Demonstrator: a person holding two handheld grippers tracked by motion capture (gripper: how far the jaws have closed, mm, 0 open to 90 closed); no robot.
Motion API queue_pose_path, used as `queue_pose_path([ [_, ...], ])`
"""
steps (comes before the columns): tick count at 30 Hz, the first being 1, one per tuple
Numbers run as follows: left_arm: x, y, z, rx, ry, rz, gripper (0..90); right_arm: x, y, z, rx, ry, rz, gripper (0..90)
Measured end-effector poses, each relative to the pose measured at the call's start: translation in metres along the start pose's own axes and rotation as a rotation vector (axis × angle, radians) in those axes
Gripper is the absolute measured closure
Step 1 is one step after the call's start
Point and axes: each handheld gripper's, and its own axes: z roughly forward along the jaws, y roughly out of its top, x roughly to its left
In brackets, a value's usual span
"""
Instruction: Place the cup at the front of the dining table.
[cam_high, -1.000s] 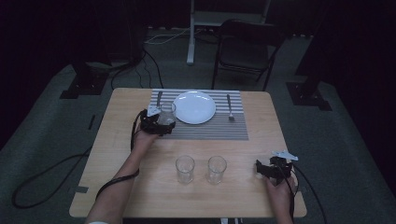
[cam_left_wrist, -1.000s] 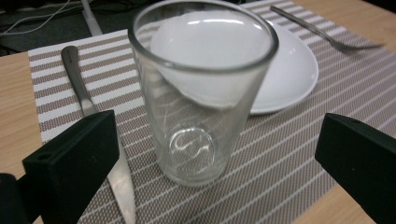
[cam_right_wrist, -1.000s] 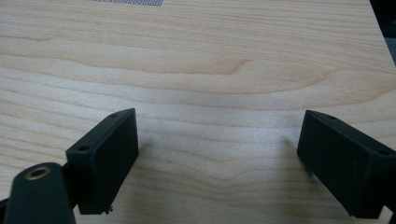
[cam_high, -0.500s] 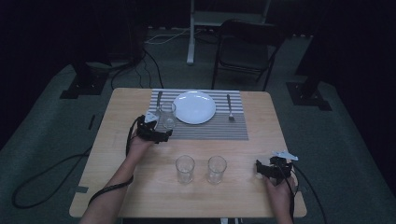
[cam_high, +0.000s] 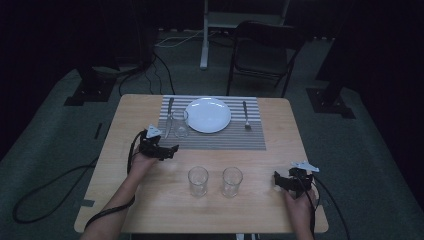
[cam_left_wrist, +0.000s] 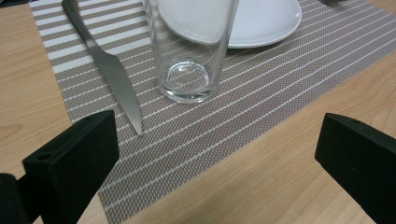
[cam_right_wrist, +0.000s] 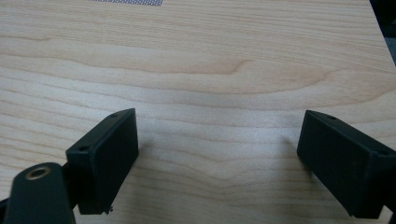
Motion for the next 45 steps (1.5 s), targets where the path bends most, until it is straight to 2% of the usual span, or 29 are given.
queue_pose_path([
  [7,0.002,-0.013,-0.016,0.005,0.017,-0.027,0.2,0.000,0.000,0.000,0.000,0.000,0.000,12.3],
  [16,0.003,-0.027,-0.030,0.013,0.031,-0.041,0.2,0.000,0.000,0.000,0.000,0.000,0.000,12.2],
  [27,0.009,-0.059,-0.050,0.033,0.056,-0.079,0.2,0.000,0.000,0.000,0.000,0.000,0.000,12.3],
  [31,0.012,-0.071,-0.059,0.020,0.060,-0.106,0.2,0.000,0.000,0.000,0.000,0.000,0.000,12.2],
  [33,0.014,-0.076,-0.063,0.023,0.077,-0.115,0.2,0.000,0.000,0.000,0.000,0.000,0.000,12.3],
  [37,0.017,-0.084,-0.070,0.022,0.082,-0.157,0.2,0.000,0.000,0.000,0.000,0.000,0.000,12.3],
  [42,0.020,-0.090,-0.082,0.016,0.116,-0.150,0.2,0.000,0.000,0.000,0.000,0.000,0.002,12.2],
  [45,0.022,-0.094,-0.091,0.017,0.123,-0.160,0.2,0.000,0.000,0.000,0.000,0.000,0.002,12.2],
])
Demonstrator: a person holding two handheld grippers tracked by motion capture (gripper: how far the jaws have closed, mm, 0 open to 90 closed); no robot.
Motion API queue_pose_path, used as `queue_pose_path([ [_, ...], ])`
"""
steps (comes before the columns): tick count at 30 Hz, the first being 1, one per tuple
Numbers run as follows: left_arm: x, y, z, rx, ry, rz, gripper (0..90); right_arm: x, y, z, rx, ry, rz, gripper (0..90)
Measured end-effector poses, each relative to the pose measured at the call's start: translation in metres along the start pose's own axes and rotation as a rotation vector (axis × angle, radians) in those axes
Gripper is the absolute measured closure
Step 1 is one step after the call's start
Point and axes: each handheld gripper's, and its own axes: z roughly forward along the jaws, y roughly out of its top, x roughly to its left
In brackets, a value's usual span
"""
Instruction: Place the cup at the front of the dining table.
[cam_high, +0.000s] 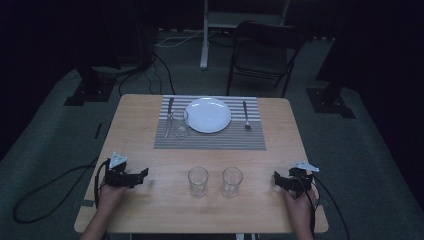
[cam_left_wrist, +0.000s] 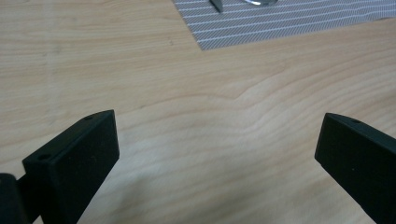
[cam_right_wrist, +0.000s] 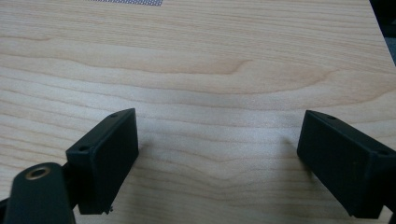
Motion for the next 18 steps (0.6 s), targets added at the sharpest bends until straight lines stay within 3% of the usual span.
queue_pose_path([
  [18,0.021,-0.027,-0.033,0.021,0.060,-0.051,0.2,0.000,0.000,0.000,0.001,0.000,0.000,12.2],
])
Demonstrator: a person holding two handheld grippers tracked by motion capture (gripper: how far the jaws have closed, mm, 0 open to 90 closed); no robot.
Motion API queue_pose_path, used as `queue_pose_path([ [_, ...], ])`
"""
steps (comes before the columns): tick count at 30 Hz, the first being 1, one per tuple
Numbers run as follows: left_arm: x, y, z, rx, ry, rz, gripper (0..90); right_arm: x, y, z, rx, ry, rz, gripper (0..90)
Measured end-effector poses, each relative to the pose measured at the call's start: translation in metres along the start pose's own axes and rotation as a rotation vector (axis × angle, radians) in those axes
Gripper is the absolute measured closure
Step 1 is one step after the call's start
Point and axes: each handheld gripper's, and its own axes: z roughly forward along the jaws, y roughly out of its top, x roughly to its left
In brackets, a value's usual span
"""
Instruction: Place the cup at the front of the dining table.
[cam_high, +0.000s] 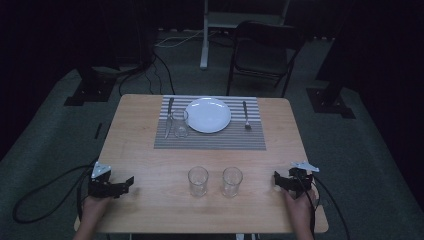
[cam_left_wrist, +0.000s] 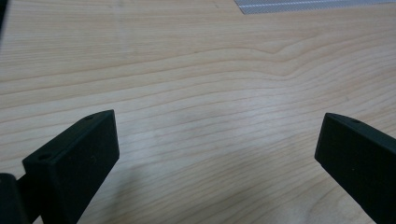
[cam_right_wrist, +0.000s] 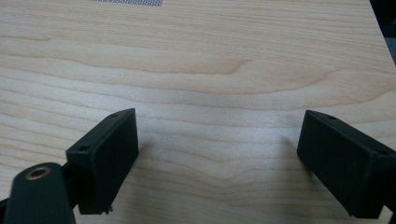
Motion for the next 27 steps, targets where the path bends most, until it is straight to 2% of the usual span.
queue_pose_path([
  [2,0.003,0.000,-0.002,-0.001,0.026,-0.008,0.3,0.000,0.000,0.000,0.000,0.000,0.000,12.2],
  [6,0.010,-0.002,-0.002,-0.004,0.060,-0.051,0.2,0.000,0.000,0.000,0.000,0.000,0.000,12.3],
  [12,0.012,-0.002,0.002,0.017,0.135,-0.060,0.3,0.000,0.000,0.000,0.000,0.000,-0.001,12.2],
  [16,0.013,0.000,0.007,0.036,0.168,-0.078,0.2,0.000,0.000,0.000,0.000,0.000,0.000,12.2],
  [23,0.010,0.000,0.011,0.065,0.196,-0.053,0.2,0.000,0.000,0.000,0.000,0.000,0.000,12.3],
  [27,0.011,-0.001,0.011,0.065,0.210,-0.058,0.2,0.000,0.000,0.000,0.000,0.000,0.000,12.3],
])
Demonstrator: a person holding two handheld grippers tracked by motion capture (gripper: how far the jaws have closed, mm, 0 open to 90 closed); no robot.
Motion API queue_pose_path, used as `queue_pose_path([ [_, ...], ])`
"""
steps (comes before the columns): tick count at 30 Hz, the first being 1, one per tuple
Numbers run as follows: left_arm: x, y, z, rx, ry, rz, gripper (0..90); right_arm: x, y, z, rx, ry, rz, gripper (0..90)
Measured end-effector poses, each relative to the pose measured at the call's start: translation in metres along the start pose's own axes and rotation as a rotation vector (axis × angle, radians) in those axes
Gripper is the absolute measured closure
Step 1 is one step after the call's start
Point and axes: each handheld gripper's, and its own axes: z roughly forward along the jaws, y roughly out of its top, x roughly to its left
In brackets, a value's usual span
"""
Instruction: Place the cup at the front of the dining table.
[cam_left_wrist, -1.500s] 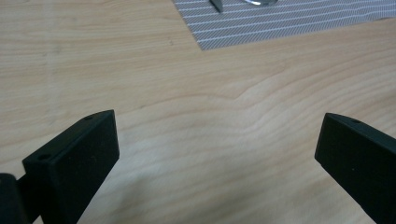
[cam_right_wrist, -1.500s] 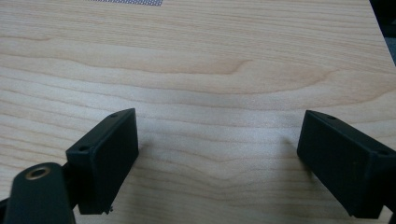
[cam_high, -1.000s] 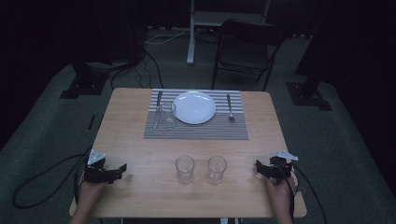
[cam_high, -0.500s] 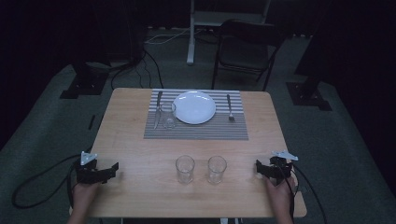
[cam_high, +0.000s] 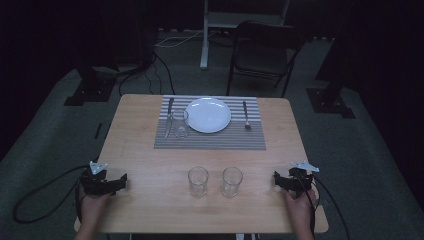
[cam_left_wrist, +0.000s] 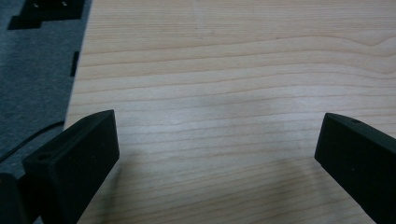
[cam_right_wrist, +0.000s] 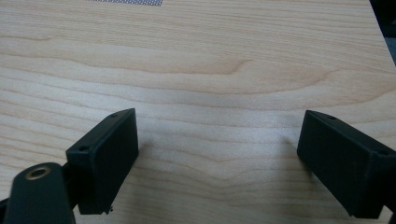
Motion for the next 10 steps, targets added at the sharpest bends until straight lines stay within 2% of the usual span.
queue_pose_path([
  [10,-0.0011,-0.0002,0.0003,0.000,0.012,0.009,0.2,0.0000,0.0001,0.0000,0.000,0.000,0.000,12.3],
])
